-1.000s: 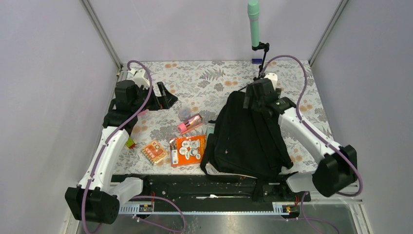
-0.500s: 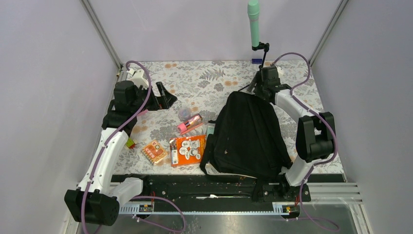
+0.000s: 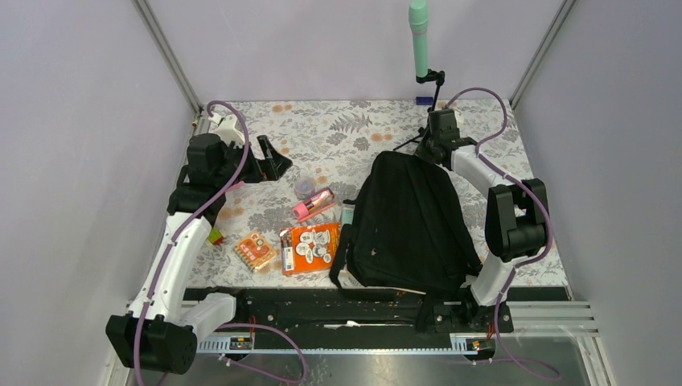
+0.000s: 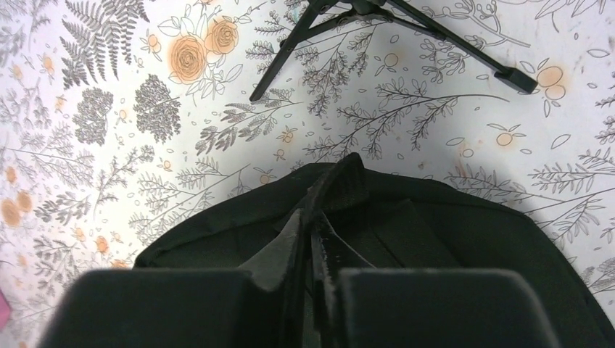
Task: Pack the student bag
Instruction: Adjust the student bag at the center of the board.
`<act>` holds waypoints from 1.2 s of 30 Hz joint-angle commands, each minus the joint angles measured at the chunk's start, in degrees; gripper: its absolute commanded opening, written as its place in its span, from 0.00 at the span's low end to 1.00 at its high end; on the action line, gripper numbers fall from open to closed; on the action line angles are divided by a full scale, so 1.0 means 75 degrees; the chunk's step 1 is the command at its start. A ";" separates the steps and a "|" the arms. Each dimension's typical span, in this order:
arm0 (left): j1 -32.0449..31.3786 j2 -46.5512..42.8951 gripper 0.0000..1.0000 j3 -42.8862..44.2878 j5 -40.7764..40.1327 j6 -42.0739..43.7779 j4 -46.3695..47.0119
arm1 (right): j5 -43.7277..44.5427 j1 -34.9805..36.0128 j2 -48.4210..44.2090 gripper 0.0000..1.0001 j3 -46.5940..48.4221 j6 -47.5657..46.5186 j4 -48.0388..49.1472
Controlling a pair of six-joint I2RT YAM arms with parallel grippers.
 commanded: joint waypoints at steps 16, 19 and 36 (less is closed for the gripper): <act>0.0012 -0.0420 0.99 -0.0013 0.0090 -0.0077 0.0519 | -0.1989 0.0025 -0.3511 0.00 -0.0519 -0.1712 0.0837; 0.0012 -0.0602 0.99 -0.0090 0.0450 -0.0001 0.0770 | -0.3099 0.0036 -0.3949 0.00 -0.0273 -0.2187 0.0720; -0.0472 -0.1152 0.99 -0.0707 0.3470 -0.0657 0.3097 | -0.3815 0.2330 -0.5351 0.00 0.1768 -0.2955 0.0122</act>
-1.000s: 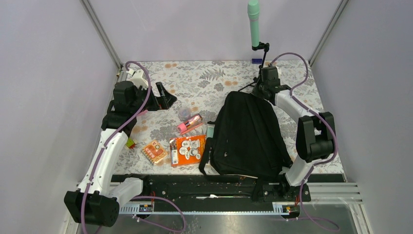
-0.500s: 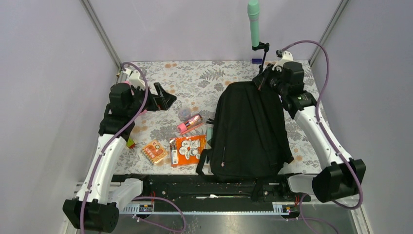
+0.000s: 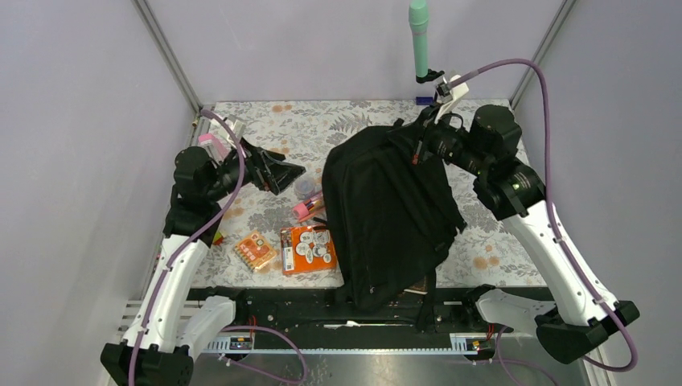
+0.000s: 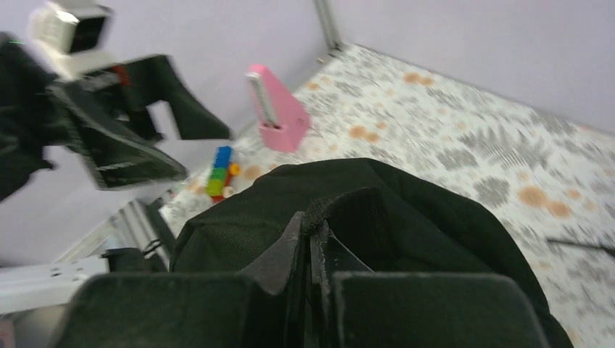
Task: Pack the student bag
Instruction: Adjust the student bag at the center of the board.
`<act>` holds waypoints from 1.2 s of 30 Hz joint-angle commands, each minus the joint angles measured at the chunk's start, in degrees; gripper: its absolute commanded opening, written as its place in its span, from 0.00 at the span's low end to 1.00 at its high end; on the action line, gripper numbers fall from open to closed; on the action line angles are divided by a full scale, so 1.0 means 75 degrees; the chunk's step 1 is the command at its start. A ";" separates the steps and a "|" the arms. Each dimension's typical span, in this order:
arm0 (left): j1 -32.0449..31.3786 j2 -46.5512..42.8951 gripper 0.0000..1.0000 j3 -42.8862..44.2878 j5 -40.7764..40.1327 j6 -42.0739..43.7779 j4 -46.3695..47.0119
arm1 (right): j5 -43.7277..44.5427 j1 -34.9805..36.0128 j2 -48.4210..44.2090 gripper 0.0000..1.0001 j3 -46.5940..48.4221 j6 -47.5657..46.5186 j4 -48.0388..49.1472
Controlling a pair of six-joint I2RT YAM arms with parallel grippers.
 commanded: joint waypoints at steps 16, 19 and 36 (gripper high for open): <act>-0.1449 0.0303 0.97 -0.0901 0.2552 -0.2380 0.4414 | -0.0022 0.0712 -0.0314 0.00 0.1141 -0.0056 0.0830; -0.1625 0.0294 0.98 -0.0904 0.2459 -0.2249 0.4301 | 0.0028 0.0711 -0.0342 0.00 0.1080 -0.0073 0.0837; -0.2468 -0.0071 0.00 0.2288 -0.0310 0.0864 0.0259 | -0.0247 0.0761 -0.0001 0.00 0.2289 0.0119 0.0372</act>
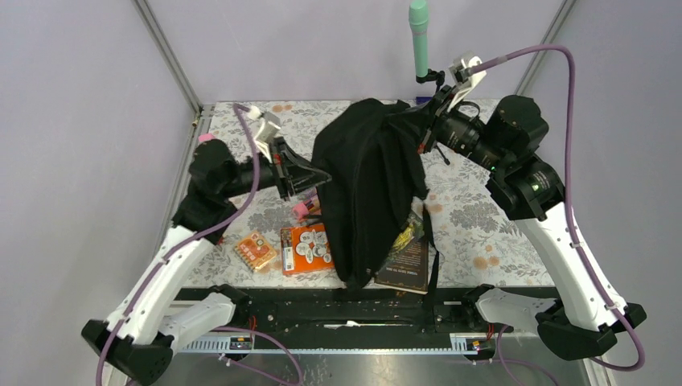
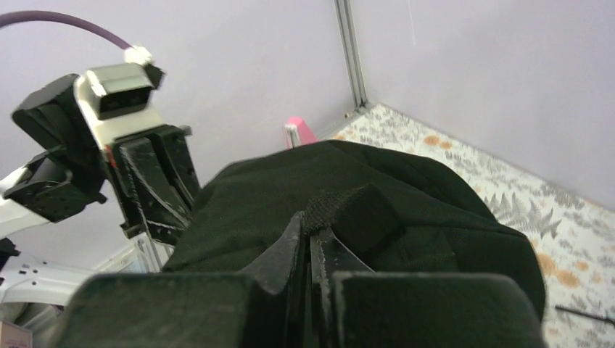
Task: Pack the student bag
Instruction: Adjust the student bag at the center of the board.
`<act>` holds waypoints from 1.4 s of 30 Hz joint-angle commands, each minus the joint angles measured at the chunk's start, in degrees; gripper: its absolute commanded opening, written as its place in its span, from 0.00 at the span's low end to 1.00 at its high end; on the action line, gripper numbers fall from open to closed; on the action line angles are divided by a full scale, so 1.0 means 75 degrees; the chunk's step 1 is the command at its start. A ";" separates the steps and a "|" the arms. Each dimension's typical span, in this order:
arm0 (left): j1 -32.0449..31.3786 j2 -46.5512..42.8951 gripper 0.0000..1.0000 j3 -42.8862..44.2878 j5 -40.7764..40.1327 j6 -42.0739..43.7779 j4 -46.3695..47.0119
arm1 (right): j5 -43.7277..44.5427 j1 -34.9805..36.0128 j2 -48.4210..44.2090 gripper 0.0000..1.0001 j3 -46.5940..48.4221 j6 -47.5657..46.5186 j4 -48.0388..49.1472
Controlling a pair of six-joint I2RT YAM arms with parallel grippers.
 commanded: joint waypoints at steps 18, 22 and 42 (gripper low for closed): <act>-0.0662 -0.0911 0.00 0.0143 -0.1143 0.2379 -0.1736 | 0.3635 0.0100 -0.0497 0.00 -0.3644 -0.0127 0.0179; -0.1245 -0.0475 0.00 -0.0318 -0.0950 0.2287 -0.1593 | 0.4649 0.0104 -0.0495 0.00 -0.4306 0.0321 0.0179; -0.2665 0.0620 0.96 -0.0191 -0.3288 0.2811 -0.2095 | 0.6880 0.0105 -0.1647 0.81 -0.5201 0.0490 -0.0907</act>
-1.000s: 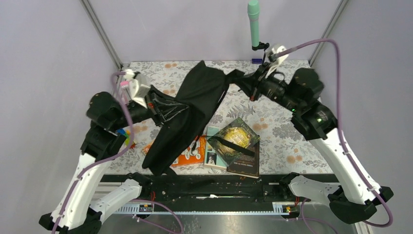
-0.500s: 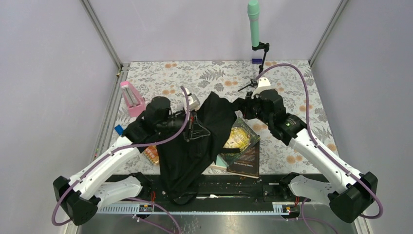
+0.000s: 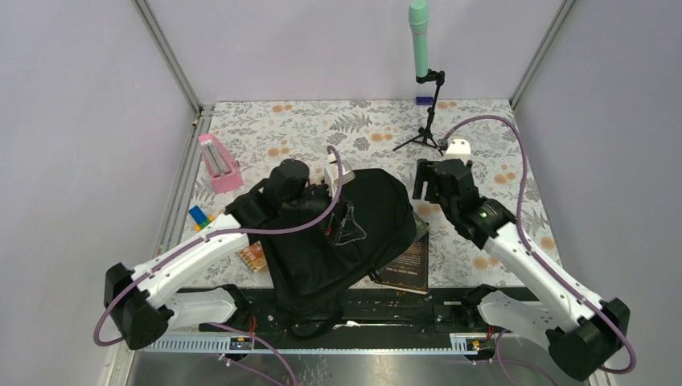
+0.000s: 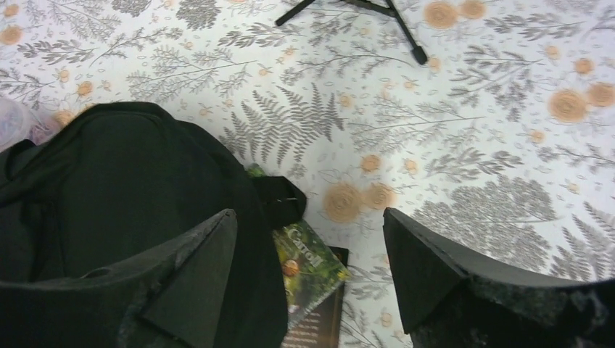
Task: Pack the student bag
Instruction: Adjust the student bag at the center of the board, then unzip the student bag at the center of the board.
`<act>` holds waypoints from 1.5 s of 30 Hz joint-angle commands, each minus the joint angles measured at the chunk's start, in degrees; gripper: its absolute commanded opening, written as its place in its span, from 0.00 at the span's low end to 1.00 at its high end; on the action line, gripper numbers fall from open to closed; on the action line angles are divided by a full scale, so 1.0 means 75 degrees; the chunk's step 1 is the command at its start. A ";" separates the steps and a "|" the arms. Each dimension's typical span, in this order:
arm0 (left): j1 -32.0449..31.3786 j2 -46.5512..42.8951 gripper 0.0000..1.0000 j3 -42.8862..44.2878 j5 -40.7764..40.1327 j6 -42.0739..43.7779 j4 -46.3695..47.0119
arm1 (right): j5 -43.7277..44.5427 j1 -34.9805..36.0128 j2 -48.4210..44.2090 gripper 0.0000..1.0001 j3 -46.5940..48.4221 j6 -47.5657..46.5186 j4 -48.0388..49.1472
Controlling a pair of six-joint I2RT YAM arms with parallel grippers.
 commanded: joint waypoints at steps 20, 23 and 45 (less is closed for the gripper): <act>-0.2972 -0.2442 0.98 -0.2902 -0.5349 -0.1323 0.1873 | -0.5427 0.0010 -0.2698 0.69 -0.1648 0.2263 -0.0761; -0.3523 -0.2200 0.98 -0.3061 -0.5661 -0.1451 0.2248 | -0.6243 0.0054 -0.2966 0.66 -0.2261 0.2700 -0.0468; -0.4696 -0.1425 0.85 -0.2938 -0.6838 -0.1869 0.1419 | -0.6723 0.1826 -0.3555 0.44 -0.3680 0.4338 0.0242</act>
